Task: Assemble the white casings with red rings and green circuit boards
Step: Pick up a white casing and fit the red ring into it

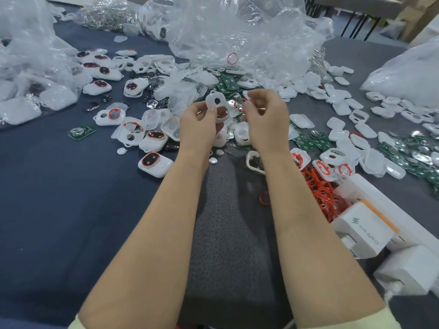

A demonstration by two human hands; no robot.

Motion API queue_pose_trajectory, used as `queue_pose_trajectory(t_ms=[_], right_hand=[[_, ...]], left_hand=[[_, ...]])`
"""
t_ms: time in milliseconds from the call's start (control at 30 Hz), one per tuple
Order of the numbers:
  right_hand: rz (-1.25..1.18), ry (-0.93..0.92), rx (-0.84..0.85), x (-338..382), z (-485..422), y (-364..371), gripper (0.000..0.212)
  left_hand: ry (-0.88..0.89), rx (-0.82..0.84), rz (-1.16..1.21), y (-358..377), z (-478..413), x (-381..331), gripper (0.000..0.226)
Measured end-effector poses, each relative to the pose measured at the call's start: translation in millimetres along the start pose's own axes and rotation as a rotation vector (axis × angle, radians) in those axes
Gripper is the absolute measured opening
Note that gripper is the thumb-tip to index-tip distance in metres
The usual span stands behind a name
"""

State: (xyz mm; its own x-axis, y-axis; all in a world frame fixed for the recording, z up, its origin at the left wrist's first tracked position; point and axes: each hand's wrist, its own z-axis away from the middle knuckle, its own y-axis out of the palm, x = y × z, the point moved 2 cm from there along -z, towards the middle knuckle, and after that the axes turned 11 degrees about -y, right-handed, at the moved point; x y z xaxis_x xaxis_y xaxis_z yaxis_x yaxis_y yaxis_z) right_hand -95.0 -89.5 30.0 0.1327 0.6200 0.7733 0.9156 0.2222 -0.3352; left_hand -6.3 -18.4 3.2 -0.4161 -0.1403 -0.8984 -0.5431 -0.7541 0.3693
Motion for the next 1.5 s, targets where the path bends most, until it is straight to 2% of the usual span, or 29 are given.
queue_pose_trajectory(t_ms=[100, 167, 333, 533, 1167, 1500], right_hand=[[-0.188, 0.086, 0.045, 1, 5, -6, 0.01], [-0.213, 0.129, 0.053, -1, 10, -5, 0.009], [-0.016, 0.108, 0.053, -5, 12, -2, 0.009], [0.093, 0.032, 0.042, -2, 12, -2, 0.008], [0.02, 0.126, 0.04, -5, 10, -5, 0.008], [0.152, 0.016, 0.019, -2, 11, -3, 0.011]], left_hand=[[0.003, 0.051, -0.039, 3, 1, 0, 0.014], [0.01, 0.094, -0.079, 5, 3, 2, 0.014], [0.033, 0.164, -0.126, 7, 8, 4, 0.013], [0.06, 0.191, -0.144, 7, 7, 5, 0.009], [0.023, 0.185, -0.098, 9, 5, 7, 0.016], [0.035, 0.18, -0.157, 9, 5, 8, 0.025]])
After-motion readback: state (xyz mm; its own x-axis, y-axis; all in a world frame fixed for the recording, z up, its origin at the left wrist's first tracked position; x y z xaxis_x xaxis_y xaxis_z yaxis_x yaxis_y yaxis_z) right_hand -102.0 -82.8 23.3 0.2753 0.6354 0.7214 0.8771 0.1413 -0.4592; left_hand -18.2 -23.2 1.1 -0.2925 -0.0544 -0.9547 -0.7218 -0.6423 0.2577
